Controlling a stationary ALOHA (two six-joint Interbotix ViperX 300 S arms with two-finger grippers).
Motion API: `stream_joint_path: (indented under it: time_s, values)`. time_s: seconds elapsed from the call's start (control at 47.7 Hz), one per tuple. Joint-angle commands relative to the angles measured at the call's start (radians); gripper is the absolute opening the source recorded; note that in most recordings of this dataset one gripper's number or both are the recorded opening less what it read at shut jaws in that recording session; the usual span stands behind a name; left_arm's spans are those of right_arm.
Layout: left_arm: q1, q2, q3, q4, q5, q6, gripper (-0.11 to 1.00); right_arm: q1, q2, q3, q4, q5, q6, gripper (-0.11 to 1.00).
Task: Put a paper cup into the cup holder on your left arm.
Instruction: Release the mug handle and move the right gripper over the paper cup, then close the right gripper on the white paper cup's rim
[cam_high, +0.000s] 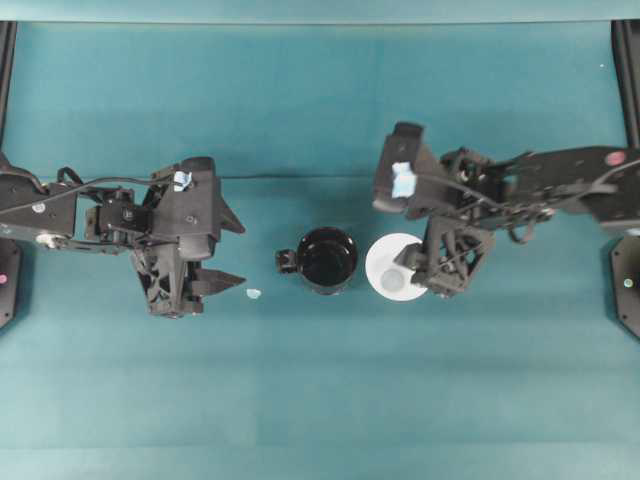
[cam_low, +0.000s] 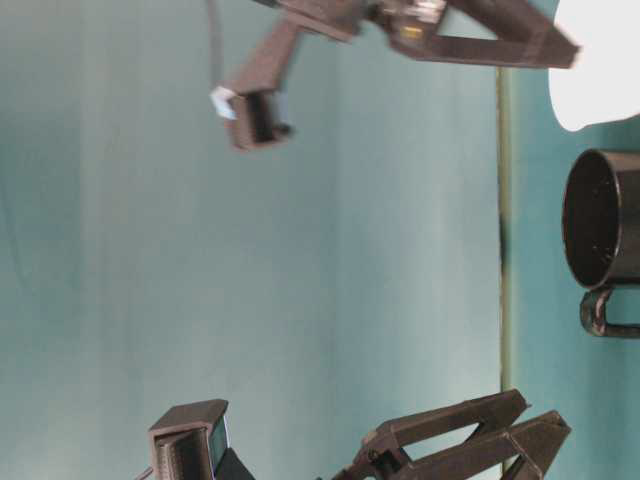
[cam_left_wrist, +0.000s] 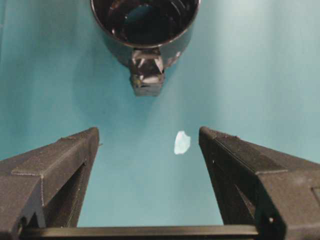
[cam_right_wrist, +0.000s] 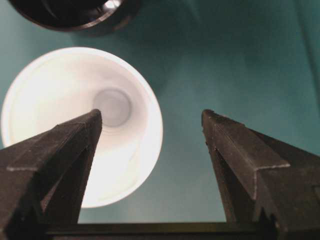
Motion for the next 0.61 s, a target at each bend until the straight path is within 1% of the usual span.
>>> stream_joint_path:
  time_s: [0.0, 0.272, 0.44, 0.524, 0.587]
  values:
    - [-0.005, -0.009, -0.008, 0.003, -0.005, 0.003, 0.86, 0.000, 0.020, -0.017, -0.002, -0.014, 0.008, 0.84]
    - [-0.005, -0.006, -0.008, 0.003, -0.005, 0.000, 0.86, 0.000, 0.060, -0.015, 0.000, -0.025, 0.008, 0.84]
    - [-0.003, -0.005, -0.008, 0.003, -0.005, -0.018, 0.86, 0.000, 0.060, -0.018, 0.000, -0.029, 0.009, 0.83]
    - [-0.005, -0.005, -0.008, 0.003, -0.006, -0.020, 0.86, 0.000, 0.058, -0.018, 0.000, -0.029, 0.009, 0.81]
    - [-0.006, -0.005, -0.008, 0.002, -0.008, -0.021, 0.86, 0.000, 0.058, -0.020, 0.002, -0.029, 0.011, 0.76]
